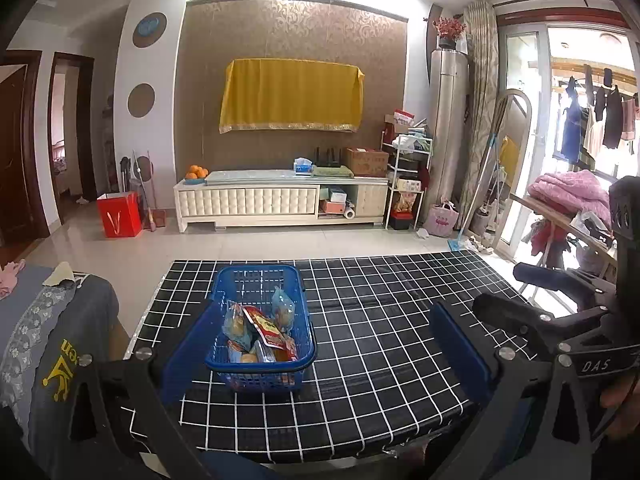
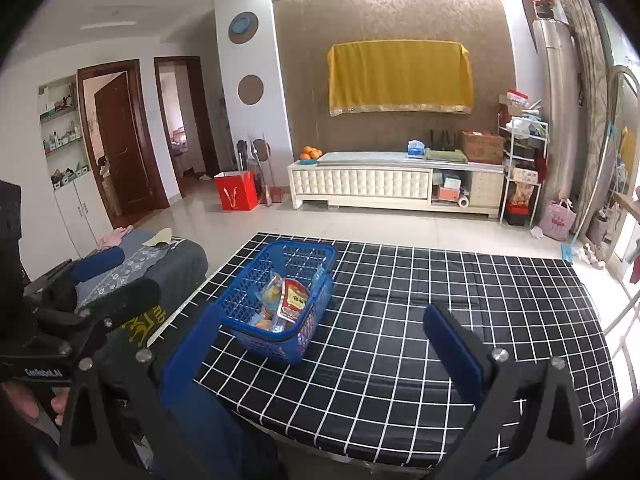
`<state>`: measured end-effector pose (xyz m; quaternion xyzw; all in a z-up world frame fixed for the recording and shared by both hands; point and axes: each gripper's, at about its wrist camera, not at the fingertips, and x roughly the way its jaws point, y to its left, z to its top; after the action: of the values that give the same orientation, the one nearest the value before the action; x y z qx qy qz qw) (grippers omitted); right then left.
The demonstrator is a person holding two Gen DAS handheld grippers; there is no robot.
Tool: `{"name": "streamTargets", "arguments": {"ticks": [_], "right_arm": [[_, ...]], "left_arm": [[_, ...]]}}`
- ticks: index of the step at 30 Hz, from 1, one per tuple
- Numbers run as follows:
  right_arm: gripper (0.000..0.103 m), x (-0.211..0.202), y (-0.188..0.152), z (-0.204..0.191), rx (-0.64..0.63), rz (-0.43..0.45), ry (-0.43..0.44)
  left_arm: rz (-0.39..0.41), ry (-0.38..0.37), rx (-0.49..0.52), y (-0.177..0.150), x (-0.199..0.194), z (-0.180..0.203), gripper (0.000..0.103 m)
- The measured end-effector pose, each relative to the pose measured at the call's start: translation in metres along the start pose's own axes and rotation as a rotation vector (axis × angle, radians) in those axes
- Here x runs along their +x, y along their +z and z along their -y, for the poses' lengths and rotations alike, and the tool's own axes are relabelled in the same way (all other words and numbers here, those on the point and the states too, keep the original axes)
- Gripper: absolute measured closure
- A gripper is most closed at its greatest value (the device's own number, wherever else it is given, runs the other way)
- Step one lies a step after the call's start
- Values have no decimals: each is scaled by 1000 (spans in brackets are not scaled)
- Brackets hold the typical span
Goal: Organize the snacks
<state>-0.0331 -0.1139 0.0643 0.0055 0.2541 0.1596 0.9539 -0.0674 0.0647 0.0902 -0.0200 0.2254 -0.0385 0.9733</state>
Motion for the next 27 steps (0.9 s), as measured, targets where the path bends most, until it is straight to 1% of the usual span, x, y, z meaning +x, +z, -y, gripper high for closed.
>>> {"name": "streamTargets", "arguments": {"ticks": [11,27], "right_arm": [[0,-4,-3,-4,4,-4,10],[0,-8,-2,-6,11,-6,2]], "left_arm": [[-3,0,9,-2,-4,0,0],[-13,29,3,-4,-4,-2,0]]}}
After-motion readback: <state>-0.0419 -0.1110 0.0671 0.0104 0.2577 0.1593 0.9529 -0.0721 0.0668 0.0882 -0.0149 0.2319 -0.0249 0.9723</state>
